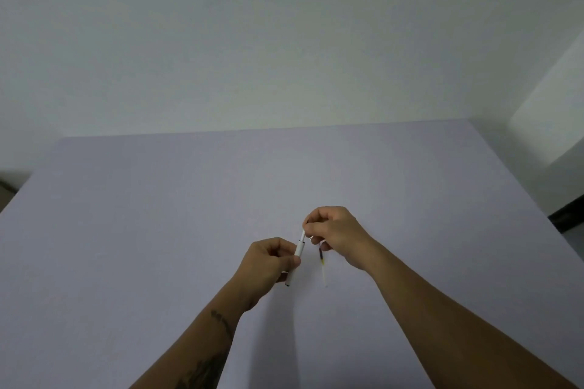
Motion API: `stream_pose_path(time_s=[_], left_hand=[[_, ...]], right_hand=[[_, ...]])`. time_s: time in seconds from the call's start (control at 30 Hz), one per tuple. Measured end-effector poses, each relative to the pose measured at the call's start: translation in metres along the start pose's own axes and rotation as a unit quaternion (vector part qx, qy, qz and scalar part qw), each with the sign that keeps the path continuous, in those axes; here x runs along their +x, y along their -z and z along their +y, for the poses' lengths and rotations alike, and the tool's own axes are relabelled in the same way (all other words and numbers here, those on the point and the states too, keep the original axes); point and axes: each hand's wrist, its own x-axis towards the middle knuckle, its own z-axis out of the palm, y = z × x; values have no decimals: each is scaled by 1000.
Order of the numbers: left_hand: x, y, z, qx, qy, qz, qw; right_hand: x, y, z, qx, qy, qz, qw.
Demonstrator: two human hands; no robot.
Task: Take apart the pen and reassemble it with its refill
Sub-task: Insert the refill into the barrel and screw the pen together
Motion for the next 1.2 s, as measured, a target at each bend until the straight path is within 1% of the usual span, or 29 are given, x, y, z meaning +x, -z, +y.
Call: stream_pose_path(time_s=[0.13, 0.17, 0.2, 0.3, 0.33, 0.4, 0.47, 0.67, 0.73, 0.9, 1.03, 1.1, 1.13, 1.17, 1.2], left_hand=[[5, -18, 5, 22, 7, 35, 999], [7, -23, 6, 20, 7, 45, 999], [8, -25, 6, 18, 7, 54, 998], [10, -29, 5, 4, 3, 77, 997], [10, -30, 4, 1, 3, 86, 996], [10, -32, 3, -6, 5, 102, 995], [9, -32, 1, -14, 8, 117, 993], [5, -31, -4, 10, 35, 152, 988], [4, -30, -6, 25, 45, 161, 986], [-1, -31, -6, 47, 59, 181, 981], [-4, -32, -5, 53, 60, 187, 979], [-4, -31, -5, 56, 60, 187, 979], [-5, -31, -5, 57, 60, 187, 979], [-5, -30, -5, 57, 61, 187, 979], [-5, -30, -6, 57, 60, 187, 979]], right_hand=[[11, 26, -3, -44, -15, -74, 996], [17, 36, -3, -55, -18, -79, 995], [25, 46, -2, -62, -23, -64, 996], [52, 72, 15, -102, -49, 29, 993], [60, 79, 24, -131, -57, 44, 989], [73, 84, 39, -194, -68, 43, 978], [80, 80, 48, -244, -71, 32, 967], [95, 48, 55, -315, -45, 1, 948], [100, 38, 60, -342, -43, -1, 939], [105, 25, 62, -400, -27, 23, 916], [103, 25, 55, -451, -14, 4, 892], [102, 28, 50, -443, -25, -11, 896], [102, 28, 47, -418, -33, -15, 908], [102, 28, 42, -370, -39, -15, 928], [101, 29, 36, -294, -43, -17, 955]])
